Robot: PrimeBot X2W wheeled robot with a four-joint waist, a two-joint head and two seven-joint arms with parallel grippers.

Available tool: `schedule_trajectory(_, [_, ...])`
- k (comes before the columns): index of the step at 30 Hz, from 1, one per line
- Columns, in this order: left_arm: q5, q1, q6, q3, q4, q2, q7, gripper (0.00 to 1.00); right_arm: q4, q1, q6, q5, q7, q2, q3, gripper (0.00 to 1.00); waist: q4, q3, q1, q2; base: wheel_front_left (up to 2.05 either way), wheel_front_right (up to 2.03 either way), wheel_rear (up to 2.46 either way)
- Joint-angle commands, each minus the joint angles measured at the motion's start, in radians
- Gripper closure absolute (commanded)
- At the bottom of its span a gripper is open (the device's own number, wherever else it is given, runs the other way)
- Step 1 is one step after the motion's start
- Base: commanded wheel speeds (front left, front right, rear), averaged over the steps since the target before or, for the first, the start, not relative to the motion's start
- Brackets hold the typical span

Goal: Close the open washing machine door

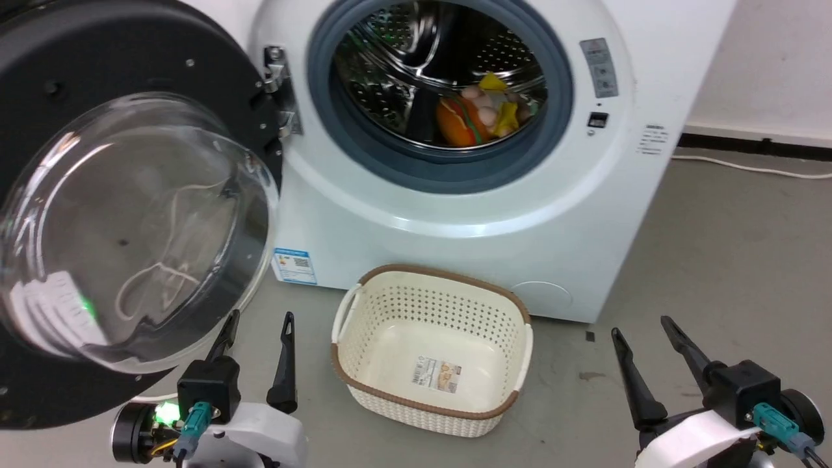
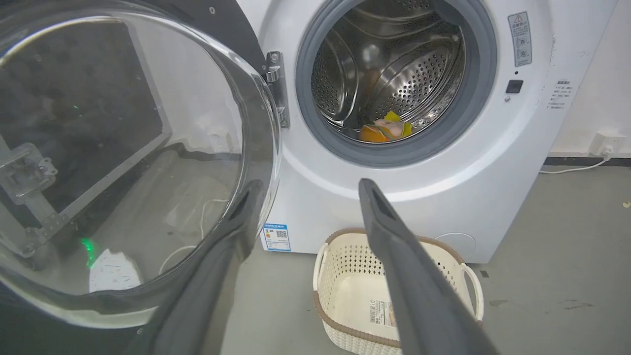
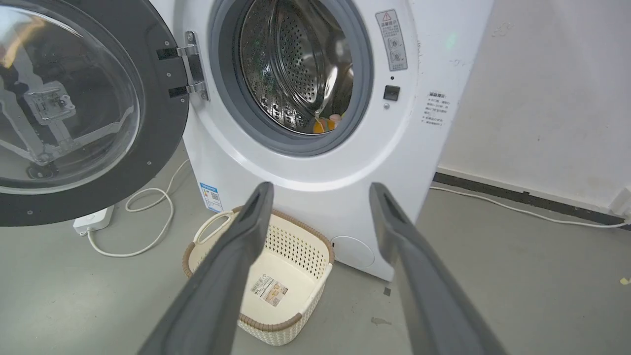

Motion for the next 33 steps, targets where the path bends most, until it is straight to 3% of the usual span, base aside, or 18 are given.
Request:
schedule_trajectory(1, [-0.010, -0.005, 0.005, -0.004, 0.001, 0.000, -0.011, 0.00, -0.005, 0.013, 0.000, 0.010, -0.014, 0.001, 0.003, 0.00, 0.015, -0.002, 0.0000, 0.0000, 0.00, 0.00, 0.00])
schedule_trajectory(33, [-0.026, 0.040, 0.049, 0.013, -0.063, 0.000, -0.078, 0.00, 0.039, -0.049, 0.000, 0.039, -0.080, -0.022, 0.134, 0.00, 0.186, 0.012, 0.0000, 0.0000, 0.00, 0.00, 0.00])
